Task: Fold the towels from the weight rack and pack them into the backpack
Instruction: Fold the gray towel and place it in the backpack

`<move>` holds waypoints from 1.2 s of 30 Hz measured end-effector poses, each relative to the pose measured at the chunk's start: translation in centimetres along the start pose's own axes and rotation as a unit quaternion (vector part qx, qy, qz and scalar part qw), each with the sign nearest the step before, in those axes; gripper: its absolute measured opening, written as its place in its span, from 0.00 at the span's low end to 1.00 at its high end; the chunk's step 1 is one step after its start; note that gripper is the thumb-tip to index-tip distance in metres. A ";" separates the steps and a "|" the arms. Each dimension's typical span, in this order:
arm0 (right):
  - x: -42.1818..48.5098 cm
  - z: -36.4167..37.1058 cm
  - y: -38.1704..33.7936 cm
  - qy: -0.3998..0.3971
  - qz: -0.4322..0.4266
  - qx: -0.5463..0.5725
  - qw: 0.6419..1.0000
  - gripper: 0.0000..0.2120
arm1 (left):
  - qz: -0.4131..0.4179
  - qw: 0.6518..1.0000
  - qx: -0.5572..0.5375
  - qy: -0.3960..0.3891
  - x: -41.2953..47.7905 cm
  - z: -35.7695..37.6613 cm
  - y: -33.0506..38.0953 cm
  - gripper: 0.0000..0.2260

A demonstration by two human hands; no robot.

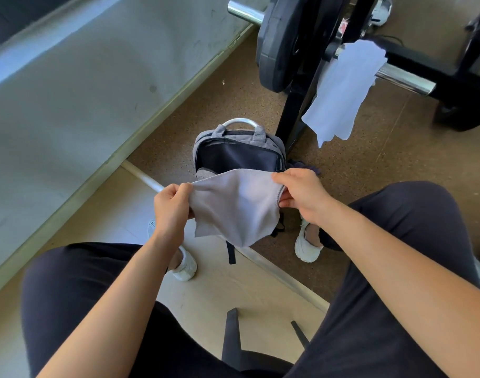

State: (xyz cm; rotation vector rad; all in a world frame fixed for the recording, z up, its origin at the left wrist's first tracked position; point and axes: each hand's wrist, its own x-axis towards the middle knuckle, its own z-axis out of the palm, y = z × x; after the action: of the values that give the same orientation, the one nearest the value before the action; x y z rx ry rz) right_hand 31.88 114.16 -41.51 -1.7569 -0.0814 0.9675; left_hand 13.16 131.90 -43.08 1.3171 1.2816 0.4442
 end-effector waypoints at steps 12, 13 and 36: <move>-2.4 1.6 0.0 -0.186 -0.122 -0.003 0.975 0.07 | 0.129 0.960 0.016 -0.248 -4.3 1.7 1.2 0.10; -2.5 1.8 0.0 -0.194 -0.128 -0.013 0.973 0.08 | 0.134 0.956 0.019 -0.259 -4.5 1.8 1.2 0.09; -2.6 1.6 -0.7 -0.124 -0.338 -0.177 0.916 0.18 | 0.224 0.946 0.030 -0.233 -3.6 2.0 0.7 0.06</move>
State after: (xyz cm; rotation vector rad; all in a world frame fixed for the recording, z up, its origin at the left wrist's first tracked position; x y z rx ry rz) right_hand 29.40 114.36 -39.62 -1.7194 -1.0156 0.6700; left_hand 14.03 128.13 -41.41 1.6531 0.6027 0.3751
